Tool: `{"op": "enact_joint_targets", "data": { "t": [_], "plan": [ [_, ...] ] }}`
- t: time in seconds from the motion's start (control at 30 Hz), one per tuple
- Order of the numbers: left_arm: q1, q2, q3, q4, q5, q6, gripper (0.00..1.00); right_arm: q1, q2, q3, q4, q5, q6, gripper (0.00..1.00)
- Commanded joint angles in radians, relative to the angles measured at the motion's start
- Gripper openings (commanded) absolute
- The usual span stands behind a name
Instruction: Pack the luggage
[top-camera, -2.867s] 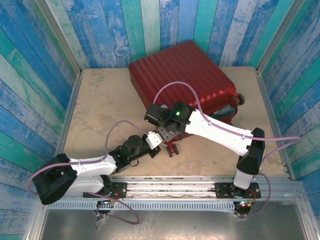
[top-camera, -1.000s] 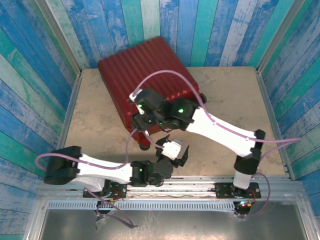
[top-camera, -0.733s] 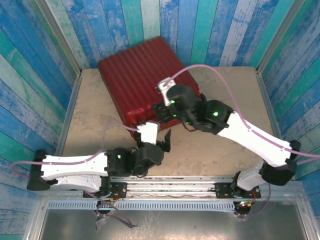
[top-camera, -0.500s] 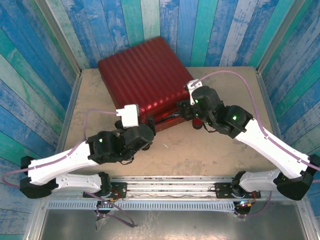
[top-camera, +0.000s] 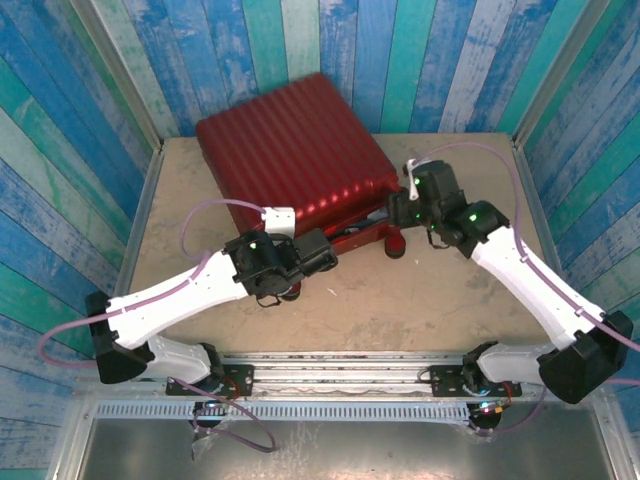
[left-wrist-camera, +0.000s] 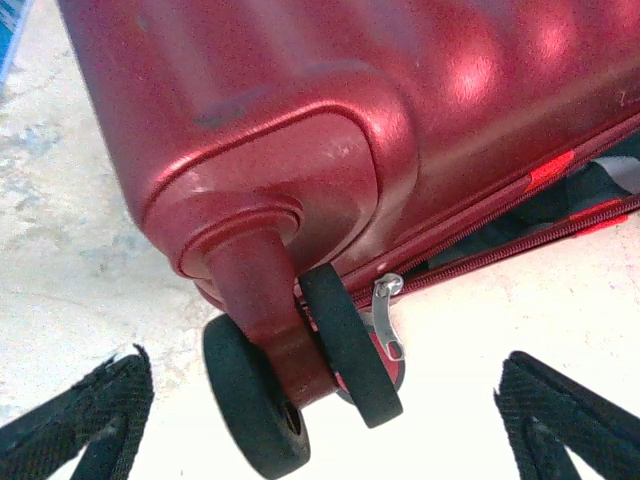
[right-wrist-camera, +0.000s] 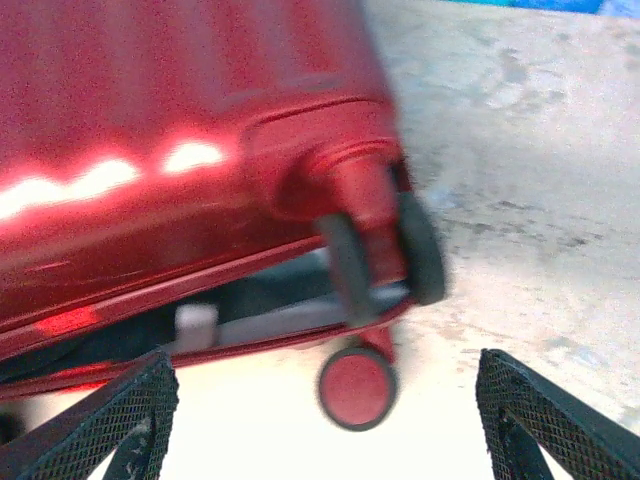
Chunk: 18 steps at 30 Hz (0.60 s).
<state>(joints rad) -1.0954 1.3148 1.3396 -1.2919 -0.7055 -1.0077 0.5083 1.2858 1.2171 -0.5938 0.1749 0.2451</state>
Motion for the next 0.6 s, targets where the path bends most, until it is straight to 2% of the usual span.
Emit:
{"op": "enact_joint_targets", "data": {
  "t": [0.0,0.03,0.13,0.3,0.47,0.57],
  "plan": [
    [0.025,-0.095,-0.052,0.090,0.090,0.057,0.99,-0.074,0.040,0.015,0.007,-0.091,-0.102,0.81],
    [0.033,-0.110,-0.066,0.115,0.105,0.067,0.94,-0.101,0.060,0.024,0.005,-0.114,-0.119,0.82],
    [0.054,-0.132,-0.097,0.170,0.150,0.093,0.93,-0.152,0.122,0.066,-0.001,-0.198,-0.176,0.83],
    [0.076,-0.140,-0.117,0.175,0.137,0.100,0.93,-0.160,0.231,0.157,-0.025,-0.303,-0.281,0.84],
    [0.104,-0.186,-0.151,0.205,0.144,0.116,0.93,-0.160,0.344,0.242,-0.072,-0.340,-0.322,0.84],
    [0.117,-0.208,-0.165,0.203,0.146,0.118,0.93,-0.160,0.388,0.265,-0.084,-0.296,-0.323,0.84]
  ]
}}
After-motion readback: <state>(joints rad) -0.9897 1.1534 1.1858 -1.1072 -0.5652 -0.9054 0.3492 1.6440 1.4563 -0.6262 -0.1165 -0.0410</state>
